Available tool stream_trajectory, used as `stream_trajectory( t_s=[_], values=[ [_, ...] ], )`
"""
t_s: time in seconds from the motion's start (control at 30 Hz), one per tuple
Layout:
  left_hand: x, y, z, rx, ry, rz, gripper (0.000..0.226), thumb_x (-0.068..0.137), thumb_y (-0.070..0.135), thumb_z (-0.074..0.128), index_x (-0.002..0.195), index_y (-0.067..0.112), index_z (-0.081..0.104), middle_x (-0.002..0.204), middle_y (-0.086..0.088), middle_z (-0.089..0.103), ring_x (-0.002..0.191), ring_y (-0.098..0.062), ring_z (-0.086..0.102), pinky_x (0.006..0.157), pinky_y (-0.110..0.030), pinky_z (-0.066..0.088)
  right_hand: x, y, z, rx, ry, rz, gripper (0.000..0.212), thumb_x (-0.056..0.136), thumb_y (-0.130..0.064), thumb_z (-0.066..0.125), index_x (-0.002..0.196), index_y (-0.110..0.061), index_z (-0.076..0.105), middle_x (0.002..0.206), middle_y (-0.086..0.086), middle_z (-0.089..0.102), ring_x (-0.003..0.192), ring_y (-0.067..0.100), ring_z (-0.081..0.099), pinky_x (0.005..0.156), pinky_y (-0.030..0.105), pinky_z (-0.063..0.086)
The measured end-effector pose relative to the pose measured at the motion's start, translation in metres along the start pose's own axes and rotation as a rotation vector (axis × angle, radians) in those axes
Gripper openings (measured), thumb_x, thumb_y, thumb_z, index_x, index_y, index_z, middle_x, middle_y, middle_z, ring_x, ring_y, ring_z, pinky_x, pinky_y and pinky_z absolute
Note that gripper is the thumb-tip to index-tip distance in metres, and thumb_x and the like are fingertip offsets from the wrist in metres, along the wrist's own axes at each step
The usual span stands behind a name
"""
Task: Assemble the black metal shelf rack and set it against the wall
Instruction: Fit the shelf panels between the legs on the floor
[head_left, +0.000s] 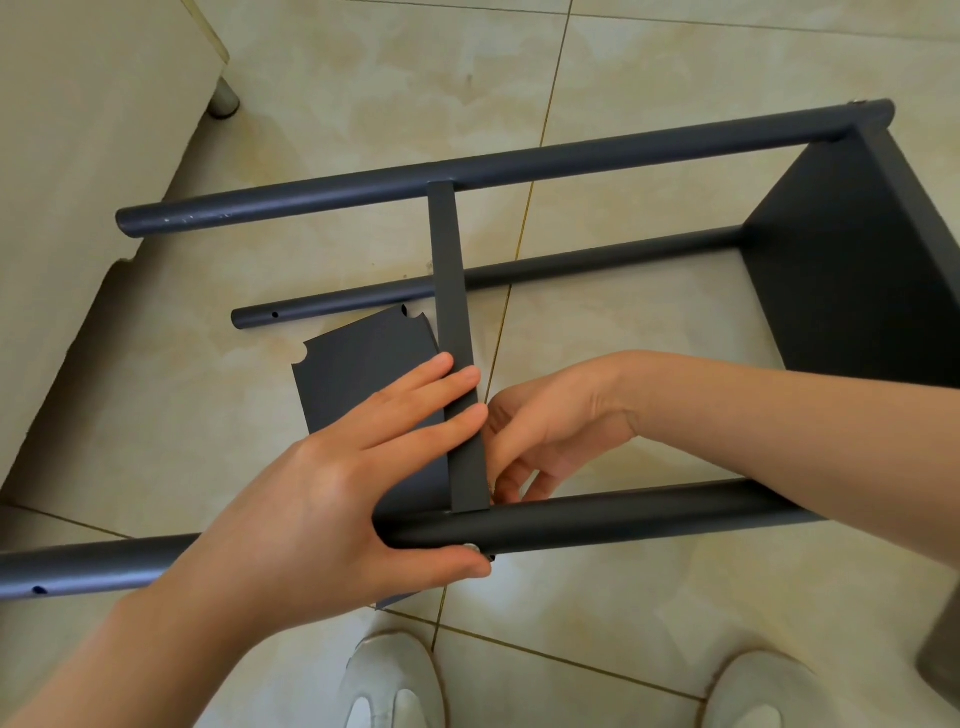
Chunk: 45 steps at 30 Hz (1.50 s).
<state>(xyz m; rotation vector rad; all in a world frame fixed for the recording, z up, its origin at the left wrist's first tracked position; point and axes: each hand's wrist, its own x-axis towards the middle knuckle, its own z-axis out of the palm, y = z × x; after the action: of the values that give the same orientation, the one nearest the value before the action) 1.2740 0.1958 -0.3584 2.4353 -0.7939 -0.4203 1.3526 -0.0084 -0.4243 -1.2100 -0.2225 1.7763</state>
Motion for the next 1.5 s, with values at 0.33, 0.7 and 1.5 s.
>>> stream_trajectory(
  t_s=[0.33, 0.7, 1.5],
  values=[
    [-0.0005, -0.0006, 0.0003, 0.004, 0.006, 0.003, 0.083, 0.077, 0.067, 0.063, 0.146, 0.021, 0.049, 0.159, 0.014, 0.037, 0.150, -0.006, 0.025, 0.118, -0.021, 0.028, 0.0020, -0.0014, 0.0035, -0.013, 0.027, 0.007, 0.016, 0.096, -0.011, 0.057, 0.108, -0.012, 0.068, 0.108, 0.010, 0.068, 0.093, 0.020, 0.065, 0.100, 0.044, 0.049],
    [-0.0008, -0.0008, -0.0005, 0.014, -0.006, 0.003, 0.084, 0.078, 0.068, 0.062, 0.146, 0.022, 0.049, 0.159, 0.014, 0.036, 0.151, -0.005, 0.024, 0.117, -0.011, 0.022, -0.0025, -0.0004, 0.0030, -0.039, 0.025, 0.016, 0.017, 0.096, -0.011, 0.058, 0.094, -0.015, 0.074, 0.096, 0.006, 0.071, 0.085, 0.017, 0.067, 0.105, 0.051, 0.046],
    [0.0003, -0.0013, 0.0015, 0.027, 0.017, -0.002, 0.084, 0.078, 0.068, 0.062, 0.147, 0.021, 0.050, 0.160, 0.012, 0.036, 0.151, -0.005, 0.023, 0.116, -0.031, 0.030, -0.0010, -0.0010, -0.0010, -0.072, 0.036, 0.008, 0.014, 0.097, -0.015, 0.058, 0.098, -0.010, 0.071, 0.090, 0.004, 0.071, 0.081, 0.014, 0.067, 0.091, 0.035, 0.052]
  ],
)
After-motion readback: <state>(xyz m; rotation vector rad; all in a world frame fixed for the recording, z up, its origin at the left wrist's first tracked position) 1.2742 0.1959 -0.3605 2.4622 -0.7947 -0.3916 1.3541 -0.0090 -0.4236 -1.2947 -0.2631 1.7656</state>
